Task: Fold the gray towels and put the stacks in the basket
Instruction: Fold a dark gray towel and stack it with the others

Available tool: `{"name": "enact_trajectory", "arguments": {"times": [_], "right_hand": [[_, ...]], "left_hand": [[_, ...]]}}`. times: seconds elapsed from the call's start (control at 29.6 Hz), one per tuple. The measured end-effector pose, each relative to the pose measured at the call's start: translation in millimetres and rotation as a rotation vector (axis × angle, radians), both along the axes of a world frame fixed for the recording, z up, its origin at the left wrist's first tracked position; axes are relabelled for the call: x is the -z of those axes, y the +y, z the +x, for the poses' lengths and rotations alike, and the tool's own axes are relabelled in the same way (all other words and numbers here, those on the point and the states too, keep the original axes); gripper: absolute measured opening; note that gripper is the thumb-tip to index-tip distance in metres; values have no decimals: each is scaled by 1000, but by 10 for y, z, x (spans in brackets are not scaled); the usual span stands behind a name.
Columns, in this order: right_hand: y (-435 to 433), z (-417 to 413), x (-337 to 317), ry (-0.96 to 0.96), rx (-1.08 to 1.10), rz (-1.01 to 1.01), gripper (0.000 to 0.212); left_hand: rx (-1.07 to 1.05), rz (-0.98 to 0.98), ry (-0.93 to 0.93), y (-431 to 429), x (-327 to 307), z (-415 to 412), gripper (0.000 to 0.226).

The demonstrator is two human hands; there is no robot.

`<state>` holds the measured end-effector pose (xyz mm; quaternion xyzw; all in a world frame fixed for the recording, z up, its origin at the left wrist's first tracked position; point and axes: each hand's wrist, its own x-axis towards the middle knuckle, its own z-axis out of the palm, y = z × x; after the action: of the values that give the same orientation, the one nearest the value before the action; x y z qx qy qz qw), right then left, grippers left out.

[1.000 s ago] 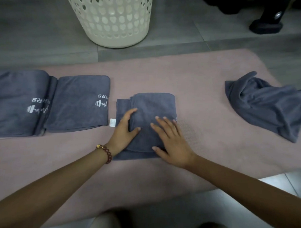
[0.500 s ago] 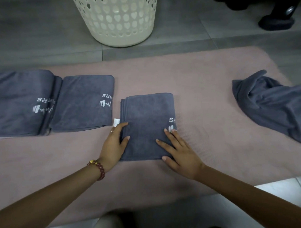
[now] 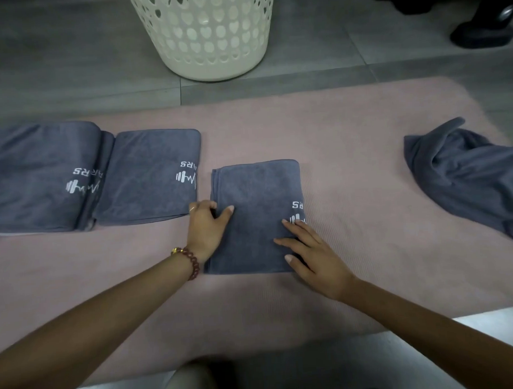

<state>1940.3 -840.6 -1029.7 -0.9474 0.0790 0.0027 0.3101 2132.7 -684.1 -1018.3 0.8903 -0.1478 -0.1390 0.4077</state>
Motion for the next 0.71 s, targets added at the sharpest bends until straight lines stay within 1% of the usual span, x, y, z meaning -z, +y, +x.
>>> {"name": "enact_trajectory", "arguments": {"times": [0.07,0.14,0.24,0.3,0.37,0.41,0.44,0.47,0.54,0.57,0.64,0.71], "right_hand": [[-10,19,9,-36,23,19,60],[-12,35,6,-84,48,36,47],[-4,56,-31,-143,96,64,44],[-8,61,-53,-158,149,90,47],[-18,73,-84,-132,218,143,44],[-20,85,-103,-101,254,187,41],[-20,100,-124,-69,283,242,38],[-22,120,-148,-34,313,304,38],[-35,175,-204,12,370,381,46],[-48,208,-222,36,392,391,50],[-76,275,-227,98,403,394,55],[-93,335,-246,109,386,409,59]], "left_hand": [[18,-3,-34,-108,16,87,33],[-28,-33,-37,-199,2,139,38],[-145,-75,-36,-230,-5,187,41],[-163,-78,-91,-156,-5,159,35],[-131,-106,-139,-85,-12,97,21],[-118,-127,-135,-65,-20,52,14],[-101,-118,-118,-53,-32,-14,16],[-83,-86,-102,-42,-14,-83,27],[-41,28,-71,-3,24,-251,48],[-20,80,-57,26,23,-334,53],[13,132,-39,96,6,-419,57],[35,58,50,148,-30,-368,56]]}}
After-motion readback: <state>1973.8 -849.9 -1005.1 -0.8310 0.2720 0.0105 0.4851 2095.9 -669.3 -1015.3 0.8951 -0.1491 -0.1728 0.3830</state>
